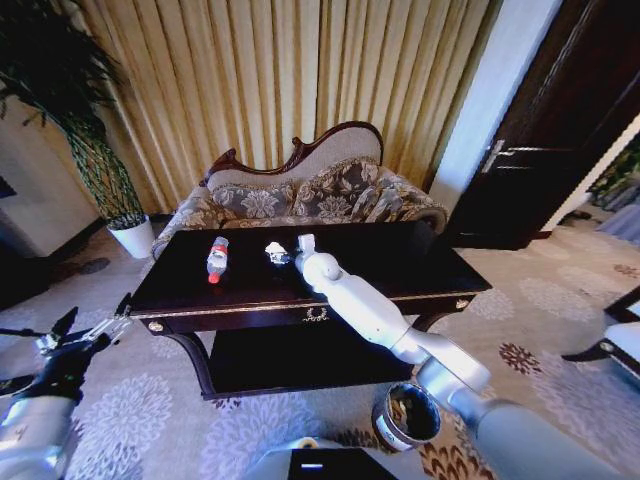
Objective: Move to the front of the table and place the trash on the table into the trash bin.
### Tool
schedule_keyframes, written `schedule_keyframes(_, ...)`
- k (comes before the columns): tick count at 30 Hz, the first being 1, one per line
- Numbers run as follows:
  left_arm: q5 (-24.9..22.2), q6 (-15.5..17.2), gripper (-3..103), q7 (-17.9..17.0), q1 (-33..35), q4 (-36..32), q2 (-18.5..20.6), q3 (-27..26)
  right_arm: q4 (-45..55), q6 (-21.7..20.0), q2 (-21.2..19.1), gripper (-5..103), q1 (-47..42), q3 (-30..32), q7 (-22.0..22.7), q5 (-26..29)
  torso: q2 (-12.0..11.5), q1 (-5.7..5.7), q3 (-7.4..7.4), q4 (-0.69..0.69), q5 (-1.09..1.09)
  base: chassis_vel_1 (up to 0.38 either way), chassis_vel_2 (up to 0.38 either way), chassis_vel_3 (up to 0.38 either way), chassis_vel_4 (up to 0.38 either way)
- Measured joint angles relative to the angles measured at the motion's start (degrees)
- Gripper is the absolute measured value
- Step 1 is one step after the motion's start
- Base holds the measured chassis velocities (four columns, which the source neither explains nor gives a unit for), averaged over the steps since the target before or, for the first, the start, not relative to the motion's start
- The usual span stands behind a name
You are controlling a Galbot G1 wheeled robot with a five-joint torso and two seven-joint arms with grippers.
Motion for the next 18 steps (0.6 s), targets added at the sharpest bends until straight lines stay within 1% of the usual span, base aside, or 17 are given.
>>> schedule_keyframes(1, 0.0, 0.0, 100, 0.0, -0.02, 0.0, 0.03, 0.0, -0.03, 0.02, -0.01, 86, -0.01, 0.0, -0.15, -0.14, 0.0, 0.0, 0.0, 0.0, 0.0, 0.0, 0.0, 0.0, 0.0)
schedule_keyframes(2, -0.01, 0.0, 100, 0.0, -0.06, 0.0, 0.06, 0.0, -0.06, 0.07, -0.01, 75, -0.07, 0.01, -0.33, -0.33, 0.0, 0.0, 0.0, 0.0, 0.0, 0.0, 0.0, 0.0, 0.0)
schedule_keyframes(4, -0.02, 0.01, 100, 0.0, -0.13, 0.0, 0.09, 0.0, -0.06, 0.11, -0.01, 75, -0.2, 0.01, -0.4, -0.41, 0.0, 0.0, 0.0, 0.0, 0.0, 0.0, 0.0, 0.0, 0.0)
schedule_keyframes(8, -0.18, 0.01, 100, 0.01, -0.42, 0.0, 0.04, 0.04, -0.21, 0.59, -0.07, 54, -0.54, -0.12, -0.43, -0.89, 0.0, 0.0, 0.0, 0.0, 0.0, 0.0, 0.0, 0.0, 0.0)
schedule_keyframes(10, -0.19, 0.01, 100, 0.02, -0.49, 0.0, 0.0, 0.06, -0.24, 0.7, -0.1, 54, -0.57, -0.14, -0.43, -0.98, 0.0, 0.0, 0.0, 0.0, 0.0, 0.0, 0.0, 0.0, 0.0)
schedule_keyframes(13, -0.2, 0.01, 100, 0.02, -0.54, 0.0, -0.14, 0.11, -0.2, 0.8, -0.3, 37, -0.57, 0.01, -0.43, -1.03, 0.0, 0.0, 0.0, 0.0, 0.0, 0.0, 0.0, 0.0, 0.0)
schedule_keyframes(14, -0.2, 0.01, 100, 0.02, -0.54, 0.0, -0.14, 0.11, -0.2, 0.8, -0.3, 37, -0.57, 0.01, -0.43, -1.03, 0.0, 0.0, 0.0, 0.0, 0.0, 0.0, 0.0, 0.0, 0.0)
schedule_keyframes(16, -0.22, 0.01, 100, 0.05, -0.53, 0.0, -0.19, 0.14, 0.1, 0.85, -0.59, 27, -0.54, 0.16, -0.42, -1.03, 0.0, 0.0, 0.0, 0.0, 0.0, 0.0, 0.0, 0.0, 0.0)
schedule_keyframes(17, -0.22, 0.01, 100, 0.06, -0.53, 0.0, -0.19, 0.15, 0.19, 0.88, -0.65, 27, -0.53, 0.2, -0.41, -1.04, 0.0, 0.0, 0.0, 0.0, 0.0, 0.0, 0.0, 0.0, 0.0)
schedule_keyframes(18, -0.22, 0.01, 100, 0.1, -0.53, 0.0, -0.19, 0.19, 0.33, 0.93, -0.74, 21, -0.55, 0.28, -0.41, -1.08, 0.0, 0.0, 0.0, 0.0, 0.0, 0.0, 0.0, 0.0, 0.0)
